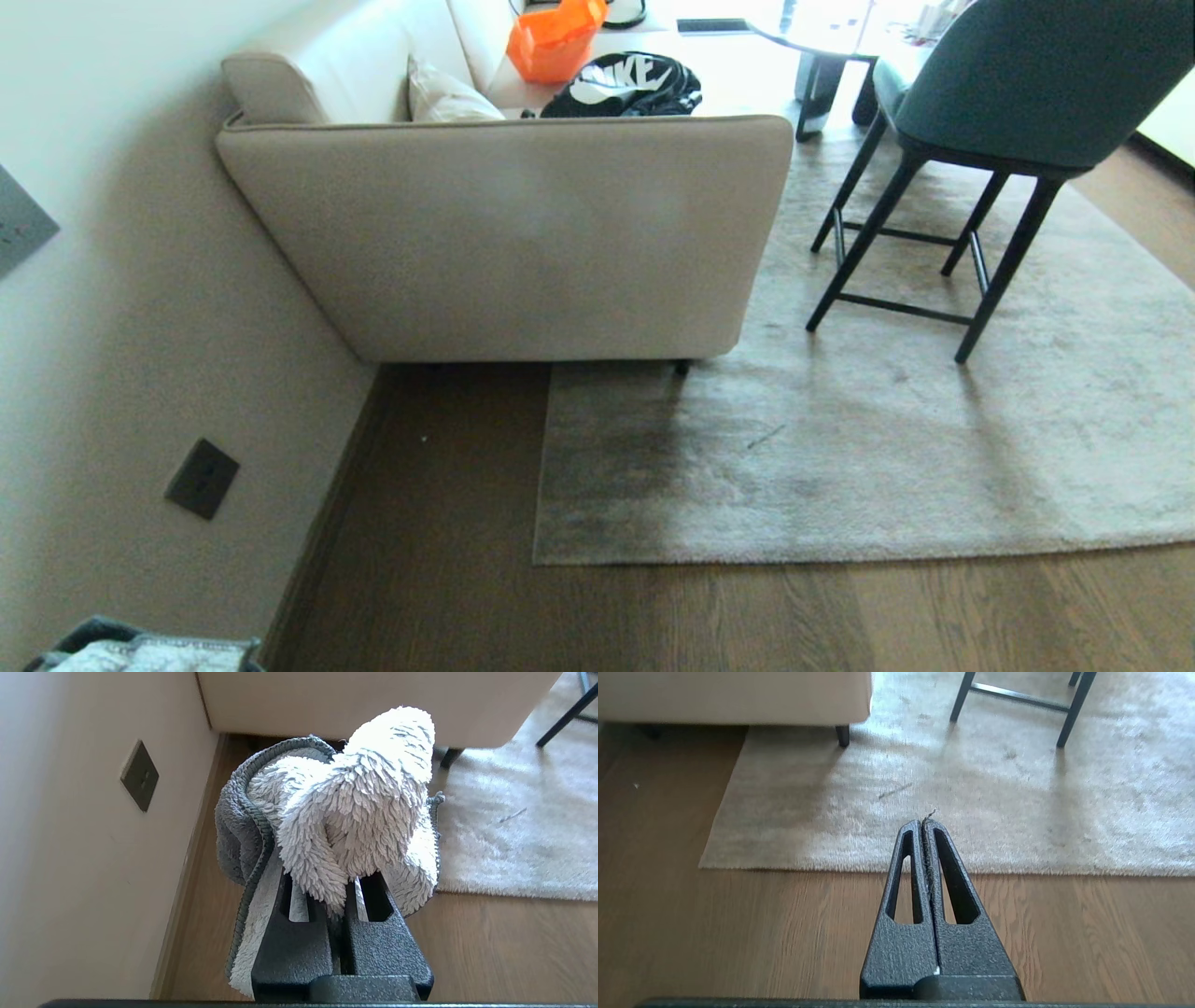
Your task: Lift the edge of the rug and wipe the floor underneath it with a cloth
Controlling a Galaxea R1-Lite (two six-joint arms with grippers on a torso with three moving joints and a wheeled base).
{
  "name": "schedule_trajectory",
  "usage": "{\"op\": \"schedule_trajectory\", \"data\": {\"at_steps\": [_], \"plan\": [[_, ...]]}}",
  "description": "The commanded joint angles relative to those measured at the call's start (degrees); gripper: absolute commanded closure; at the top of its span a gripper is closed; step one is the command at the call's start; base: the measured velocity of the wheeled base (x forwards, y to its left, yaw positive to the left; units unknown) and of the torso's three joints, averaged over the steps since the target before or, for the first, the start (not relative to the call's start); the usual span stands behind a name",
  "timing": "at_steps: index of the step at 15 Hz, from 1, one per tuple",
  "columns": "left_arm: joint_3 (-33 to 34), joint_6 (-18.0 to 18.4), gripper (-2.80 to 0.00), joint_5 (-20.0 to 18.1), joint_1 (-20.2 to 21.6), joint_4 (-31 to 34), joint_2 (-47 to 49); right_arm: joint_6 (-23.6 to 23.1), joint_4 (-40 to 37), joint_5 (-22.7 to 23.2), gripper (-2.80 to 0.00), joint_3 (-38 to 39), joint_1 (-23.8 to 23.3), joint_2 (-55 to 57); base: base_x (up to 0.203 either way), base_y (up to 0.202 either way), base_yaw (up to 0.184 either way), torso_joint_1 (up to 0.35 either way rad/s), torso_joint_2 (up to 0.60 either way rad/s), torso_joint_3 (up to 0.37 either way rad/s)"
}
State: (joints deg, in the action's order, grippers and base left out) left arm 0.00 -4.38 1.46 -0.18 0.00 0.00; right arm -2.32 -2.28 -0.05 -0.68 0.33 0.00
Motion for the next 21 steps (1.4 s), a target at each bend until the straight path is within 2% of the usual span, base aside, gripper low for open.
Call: {"op": "schedule_trajectory", "data": {"at_steps": [1, 10, 21], "plan": [[0.0, -0.02, 0.0, 0.03, 0.01, 0.0, 0.0, -0.06, -0.01, -0.04, 0.0, -0.02, 0.02, 0.09, 0.0, 0.0, 0.0, 0.002, 0.0, 0.198], [0.0, -0.02, 0.0, 0.03, 0.01, 0.0, 0.0, -0.06, -0.01, 0.0, 0.0, -0.02, 0.02, 0.09, 0.0, 0.0, 0.0, 0.002, 0.0, 0.19], [0.0, -0.19, 0.0, 0.03, 0.01, 0.0, 0.0, -0.06, -0.01, 0.0, 0.0, -0.02, 0.02, 0.09, 0.0, 0.0, 0.0, 0.001, 0.0, 0.021]]}}
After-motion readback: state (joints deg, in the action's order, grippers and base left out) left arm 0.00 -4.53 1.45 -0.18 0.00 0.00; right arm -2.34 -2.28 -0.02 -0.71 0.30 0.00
